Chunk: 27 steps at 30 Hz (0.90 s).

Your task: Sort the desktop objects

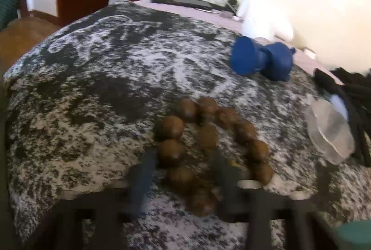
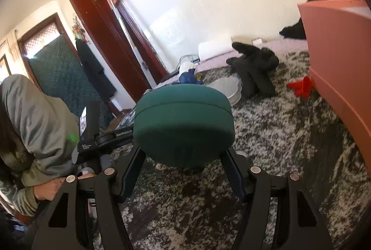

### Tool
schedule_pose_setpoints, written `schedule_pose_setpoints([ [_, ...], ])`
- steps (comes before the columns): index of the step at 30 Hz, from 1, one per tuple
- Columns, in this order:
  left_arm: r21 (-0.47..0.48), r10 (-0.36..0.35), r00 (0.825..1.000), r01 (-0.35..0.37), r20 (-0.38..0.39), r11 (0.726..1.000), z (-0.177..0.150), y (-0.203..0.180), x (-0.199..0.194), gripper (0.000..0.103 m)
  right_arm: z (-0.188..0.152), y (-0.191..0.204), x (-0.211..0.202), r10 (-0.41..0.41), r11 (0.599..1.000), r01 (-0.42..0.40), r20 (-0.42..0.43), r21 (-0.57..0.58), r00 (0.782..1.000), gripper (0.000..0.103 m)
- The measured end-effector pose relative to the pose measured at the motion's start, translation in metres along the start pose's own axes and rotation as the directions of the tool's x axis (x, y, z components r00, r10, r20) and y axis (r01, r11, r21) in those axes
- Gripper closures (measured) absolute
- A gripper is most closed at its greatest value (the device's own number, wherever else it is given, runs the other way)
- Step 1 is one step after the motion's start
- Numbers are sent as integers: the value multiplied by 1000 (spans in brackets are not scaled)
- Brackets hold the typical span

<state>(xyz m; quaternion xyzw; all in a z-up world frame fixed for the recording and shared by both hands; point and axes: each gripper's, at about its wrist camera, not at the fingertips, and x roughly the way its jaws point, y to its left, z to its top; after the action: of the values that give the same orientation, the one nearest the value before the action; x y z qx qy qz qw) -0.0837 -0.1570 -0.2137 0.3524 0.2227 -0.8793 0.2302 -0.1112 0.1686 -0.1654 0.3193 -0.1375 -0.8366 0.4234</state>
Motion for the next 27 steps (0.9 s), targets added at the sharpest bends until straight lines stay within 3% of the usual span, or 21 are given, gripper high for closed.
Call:
schedule_pose_setpoints([
  [6,-70,-35,999,36,10,997,2,13,-7,85,-1,-1,1,11,1000,-11,-10,26,1000,35],
  [10,-35,-1,997,4,76,999,7,12,-38,85,-2,4,0,7,1000,-7,-6,3,1000,35],
  [14,-45,-49,993,54,110,998,6,12,-62,85,-3,13,-5,8,1000,-8,5,-30,1000,35],
  [19,-16,-72,992,74,103,997,5,3,-76,85,-1,18,-20,36,999,-34,59,-37,998,35],
  [27,96,-150,976,137,157,986,7,-33,-119,85,8,25,-53,40,998,-32,144,-52,989,38],
])
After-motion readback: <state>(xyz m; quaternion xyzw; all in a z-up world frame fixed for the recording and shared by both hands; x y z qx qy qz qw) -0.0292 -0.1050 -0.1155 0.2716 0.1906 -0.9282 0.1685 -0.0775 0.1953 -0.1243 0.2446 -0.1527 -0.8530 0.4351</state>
